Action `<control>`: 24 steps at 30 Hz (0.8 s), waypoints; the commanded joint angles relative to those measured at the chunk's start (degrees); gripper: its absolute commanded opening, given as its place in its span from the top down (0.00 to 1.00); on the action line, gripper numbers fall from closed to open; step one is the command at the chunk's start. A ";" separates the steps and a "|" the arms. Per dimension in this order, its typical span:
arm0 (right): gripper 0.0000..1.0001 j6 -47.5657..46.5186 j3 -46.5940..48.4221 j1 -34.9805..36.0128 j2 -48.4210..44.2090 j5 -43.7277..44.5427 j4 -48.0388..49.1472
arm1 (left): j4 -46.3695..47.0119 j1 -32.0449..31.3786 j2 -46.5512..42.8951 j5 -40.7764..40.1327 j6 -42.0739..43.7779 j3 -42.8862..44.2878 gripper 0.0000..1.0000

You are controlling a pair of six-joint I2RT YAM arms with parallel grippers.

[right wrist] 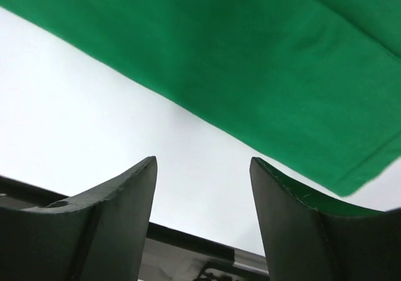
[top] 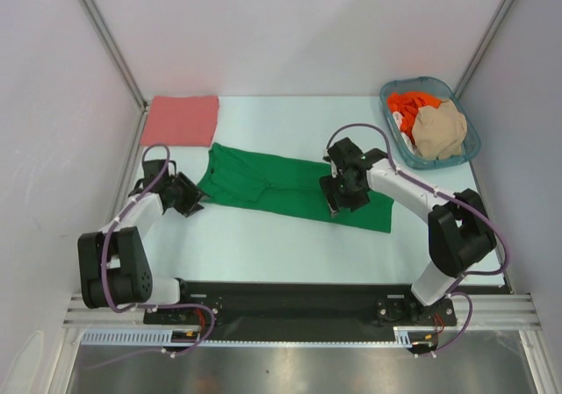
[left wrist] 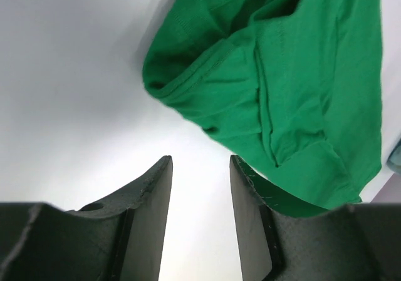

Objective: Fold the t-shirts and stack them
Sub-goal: Fold the tshirt

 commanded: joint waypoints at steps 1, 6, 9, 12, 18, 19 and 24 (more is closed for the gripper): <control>0.34 0.47 -1.17 -0.24 -1.84 5.73 -2.22 | 6.61 0.49 0.72 1.62 -1.20 1.24 0.53; 0.25 0.39 -4.95 0.11 -3.16 8.71 -1.95 | 8.10 0.93 3.89 -1.98 -2.16 0.45 0.50; 0.25 -2.33 -5.57 0.90 -2.63 11.34 -2.04 | 8.02 1.81 6.88 -3.13 -2.52 0.62 0.49; 0.25 -5.58 -6.62 2.48 -3.07 12.59 -0.38 | 7.66 2.78 8.29 -4.01 -2.96 0.80 0.49; 0.34 -7.78 -8.91 3.28 -0.36 13.46 4.46 | 8.54 3.22 10.92 -4.80 -2.69 2.20 0.48; 0.35 -8.13 -8.91 3.28 0.26 14.08 5.42 | 8.54 3.13 11.54 -4.71 -2.69 2.47 0.48; 0.38 -9.28 -8.74 3.36 3.69 15.22 7.27 | 8.90 3.22 13.65 -4.88 -2.43 3.70 0.48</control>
